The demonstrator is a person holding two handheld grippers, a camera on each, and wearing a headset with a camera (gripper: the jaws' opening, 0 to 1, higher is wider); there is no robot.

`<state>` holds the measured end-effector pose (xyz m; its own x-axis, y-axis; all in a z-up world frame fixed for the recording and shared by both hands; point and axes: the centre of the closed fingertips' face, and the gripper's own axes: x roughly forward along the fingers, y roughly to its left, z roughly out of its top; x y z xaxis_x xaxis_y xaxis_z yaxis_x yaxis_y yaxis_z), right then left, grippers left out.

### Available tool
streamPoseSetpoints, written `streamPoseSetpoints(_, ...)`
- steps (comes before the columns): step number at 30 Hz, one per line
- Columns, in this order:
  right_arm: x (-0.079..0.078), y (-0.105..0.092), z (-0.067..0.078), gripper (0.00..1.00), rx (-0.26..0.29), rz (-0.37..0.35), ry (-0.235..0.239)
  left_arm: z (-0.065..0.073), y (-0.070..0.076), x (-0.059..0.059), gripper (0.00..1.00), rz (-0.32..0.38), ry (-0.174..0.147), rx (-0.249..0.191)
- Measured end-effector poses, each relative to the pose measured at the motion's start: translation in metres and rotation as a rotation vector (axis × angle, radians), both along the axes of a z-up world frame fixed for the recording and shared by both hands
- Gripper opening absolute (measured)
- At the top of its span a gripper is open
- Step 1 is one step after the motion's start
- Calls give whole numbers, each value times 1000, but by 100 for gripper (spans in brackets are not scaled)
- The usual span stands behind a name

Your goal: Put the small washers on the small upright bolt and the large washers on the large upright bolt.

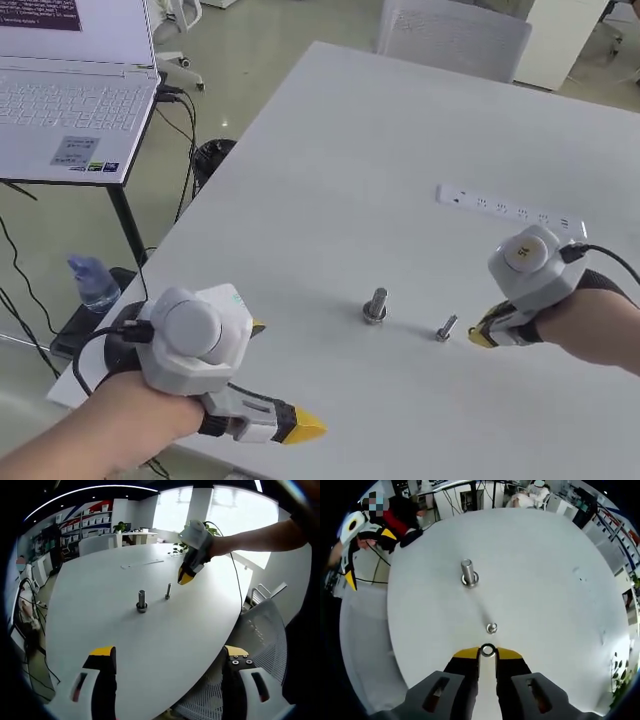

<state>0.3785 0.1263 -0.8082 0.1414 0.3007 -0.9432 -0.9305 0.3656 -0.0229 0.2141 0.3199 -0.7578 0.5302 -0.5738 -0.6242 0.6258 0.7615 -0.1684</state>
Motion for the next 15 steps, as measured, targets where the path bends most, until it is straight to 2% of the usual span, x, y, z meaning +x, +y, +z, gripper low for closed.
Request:
streamPoseSetpoints(9,10,13,8,12,22,4,-8,-2,-2,0,89,2,3,-11)
streamPoseSetpoints(15,9,21,10,12,26,17,-14,2,-4,4,93,0,-19,-29)
